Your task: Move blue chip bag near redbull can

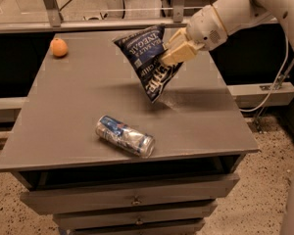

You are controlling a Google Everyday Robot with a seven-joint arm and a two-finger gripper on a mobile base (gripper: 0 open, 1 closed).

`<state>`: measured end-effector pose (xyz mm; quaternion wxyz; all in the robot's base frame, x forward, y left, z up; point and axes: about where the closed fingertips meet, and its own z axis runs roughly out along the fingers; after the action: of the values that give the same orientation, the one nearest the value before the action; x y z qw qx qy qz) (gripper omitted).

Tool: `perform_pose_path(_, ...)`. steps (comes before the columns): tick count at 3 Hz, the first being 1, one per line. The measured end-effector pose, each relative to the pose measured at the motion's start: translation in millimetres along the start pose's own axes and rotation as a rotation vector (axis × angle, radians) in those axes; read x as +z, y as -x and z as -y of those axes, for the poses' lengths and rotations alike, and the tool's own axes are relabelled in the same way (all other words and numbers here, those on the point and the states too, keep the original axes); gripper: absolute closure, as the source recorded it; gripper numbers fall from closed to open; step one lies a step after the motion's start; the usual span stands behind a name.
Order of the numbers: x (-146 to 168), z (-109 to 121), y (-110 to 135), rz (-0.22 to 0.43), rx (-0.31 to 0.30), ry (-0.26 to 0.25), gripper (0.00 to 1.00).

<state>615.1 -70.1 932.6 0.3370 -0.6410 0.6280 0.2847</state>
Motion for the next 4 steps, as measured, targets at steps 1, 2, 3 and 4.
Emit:
perform_pose_path(1, -8, -42, -19, -0.083, -0.094, 0.101, 1.00)
perform_pose_path(2, -2, -63, -34, -0.152, -0.160, 0.161, 0.97)
perform_pose_path(3, 7, -75, -41, -0.191, -0.197, 0.203, 0.75)
perform_pose_path(4, 15, -85, -46, -0.224, -0.227, 0.241, 0.51)
